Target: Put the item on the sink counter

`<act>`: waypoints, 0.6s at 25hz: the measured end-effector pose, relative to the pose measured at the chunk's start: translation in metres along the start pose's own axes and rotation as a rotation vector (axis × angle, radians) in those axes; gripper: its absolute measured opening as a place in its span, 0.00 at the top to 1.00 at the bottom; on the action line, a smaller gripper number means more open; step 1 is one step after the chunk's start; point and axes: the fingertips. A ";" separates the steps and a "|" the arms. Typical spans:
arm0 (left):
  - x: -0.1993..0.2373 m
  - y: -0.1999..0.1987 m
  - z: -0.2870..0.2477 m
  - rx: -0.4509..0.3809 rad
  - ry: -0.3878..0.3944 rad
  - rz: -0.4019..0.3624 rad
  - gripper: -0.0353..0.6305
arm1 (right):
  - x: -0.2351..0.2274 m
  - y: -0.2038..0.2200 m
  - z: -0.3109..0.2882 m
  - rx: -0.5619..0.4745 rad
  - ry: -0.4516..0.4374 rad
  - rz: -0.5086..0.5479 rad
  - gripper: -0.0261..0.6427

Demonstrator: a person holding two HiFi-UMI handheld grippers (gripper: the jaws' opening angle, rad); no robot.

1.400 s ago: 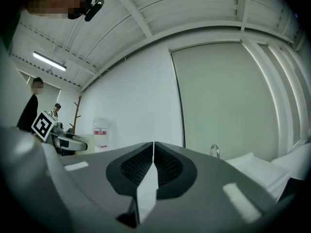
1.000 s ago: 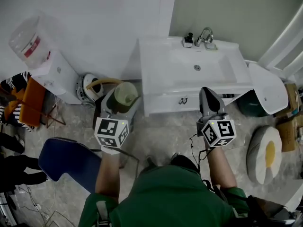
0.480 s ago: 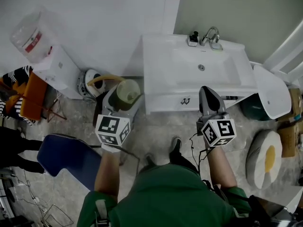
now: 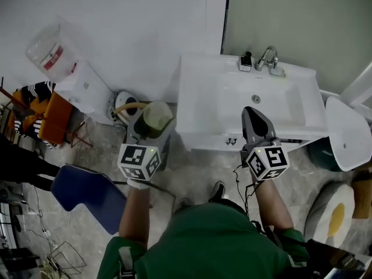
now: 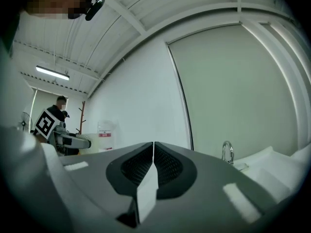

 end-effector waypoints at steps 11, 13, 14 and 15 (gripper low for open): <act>-0.050 0.001 -0.067 -0.007 -0.072 -0.010 0.38 | -0.085 0.014 -0.010 -0.018 -0.079 -0.033 0.95; -0.053 0.001 -0.077 -0.002 -0.076 -0.010 0.38 | -0.096 0.019 -0.011 -0.012 -0.079 -0.041 0.95; -0.054 0.001 -0.081 -0.001 -0.076 -0.009 0.38 | -0.101 0.021 -0.013 -0.007 -0.078 -0.044 0.95; -0.054 0.001 -0.086 0.001 -0.074 -0.006 0.38 | -0.104 0.023 -0.015 -0.003 -0.077 -0.048 0.95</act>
Point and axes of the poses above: the fingertips, and each gripper's own axes: z backward along the fingers, x to its left, y out of its underside, and after that the axes turned 14 degrees about z, right-handed
